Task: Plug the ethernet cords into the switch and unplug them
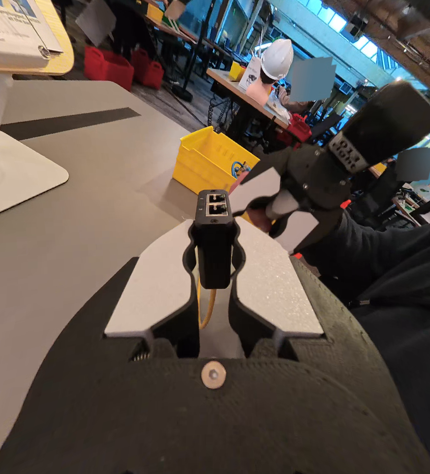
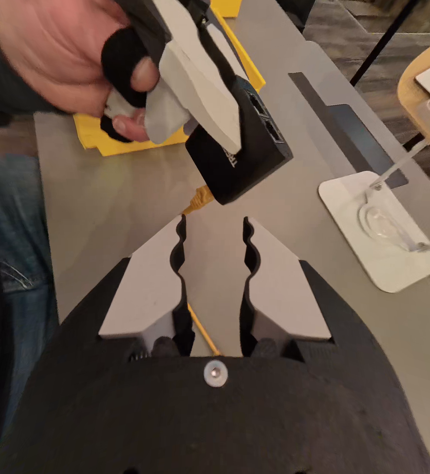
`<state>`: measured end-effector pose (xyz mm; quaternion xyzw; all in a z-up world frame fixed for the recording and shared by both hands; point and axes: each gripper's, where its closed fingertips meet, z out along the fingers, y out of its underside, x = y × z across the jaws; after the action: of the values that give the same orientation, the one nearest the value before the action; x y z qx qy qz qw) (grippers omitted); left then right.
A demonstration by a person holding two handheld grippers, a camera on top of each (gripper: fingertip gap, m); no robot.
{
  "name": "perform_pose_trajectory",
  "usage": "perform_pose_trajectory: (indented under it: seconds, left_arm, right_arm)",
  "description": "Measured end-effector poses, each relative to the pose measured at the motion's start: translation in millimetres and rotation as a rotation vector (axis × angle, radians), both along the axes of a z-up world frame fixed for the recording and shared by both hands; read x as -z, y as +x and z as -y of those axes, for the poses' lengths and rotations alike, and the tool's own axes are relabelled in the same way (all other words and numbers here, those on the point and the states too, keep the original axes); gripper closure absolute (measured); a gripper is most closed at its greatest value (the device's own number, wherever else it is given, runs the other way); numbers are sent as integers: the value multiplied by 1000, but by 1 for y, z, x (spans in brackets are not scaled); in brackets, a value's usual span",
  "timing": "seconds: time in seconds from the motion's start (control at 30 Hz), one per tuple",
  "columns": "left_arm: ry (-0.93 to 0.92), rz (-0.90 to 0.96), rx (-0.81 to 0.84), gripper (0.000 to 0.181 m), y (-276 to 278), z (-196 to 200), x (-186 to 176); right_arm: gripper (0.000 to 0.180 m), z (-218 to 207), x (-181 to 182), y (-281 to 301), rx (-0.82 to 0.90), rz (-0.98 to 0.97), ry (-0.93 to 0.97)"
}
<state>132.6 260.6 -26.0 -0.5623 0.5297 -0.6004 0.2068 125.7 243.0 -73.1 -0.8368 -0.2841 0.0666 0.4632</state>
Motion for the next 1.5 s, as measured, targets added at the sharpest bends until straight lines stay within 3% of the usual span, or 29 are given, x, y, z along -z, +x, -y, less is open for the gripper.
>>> perform_pose_trajectory:
  seconds: [0.13,0.2,0.37,0.4,0.47,0.6,0.73,0.93,1.0,1.07,1.37,1.5]
  left_arm:
    - [-4,37,-47,157,4,4,-4]
    - [-15,53,-66,157,5,4,-6]
    - [-1,40,5,156,1,8,-3]
    - [38,30,39,152,-1,10,-3]
    - [242,0,49,125,-4,5,0]
    - [606,37,170,100,-14,17,-10]
    - [800,44,298,82,-21,38,-3]
    - [920,15,413,87,-20,68,29]
    - [934,23,440,103,-21,76,34]
    - [910,48,457,106,-22,83,34]
    - [911,52,469,107,-21,87,38]
    - [880,77,411,107,-17,81,32]
  right_arm:
    - [142,-6,7,-17,24,-188,-42]
    - [156,-12,6,-19,48,-248,-8]
    - [168,-11,10,-13,-18,-280,-48]
    - [169,-8,9,-11,-48,-245,-57]
    - [170,1,10,-8,-124,-168,-116]
    - [170,23,10,-5,-311,-88,-292]
    - [170,46,8,-6,-529,-47,-446]
    - [170,71,6,-8,-767,46,-610]
    - [170,74,8,-9,-802,65,-652]
    - [170,79,9,-10,-839,77,-694]
    - [169,85,7,-6,-891,87,-750]
    - [169,73,6,-2,-830,88,-706]
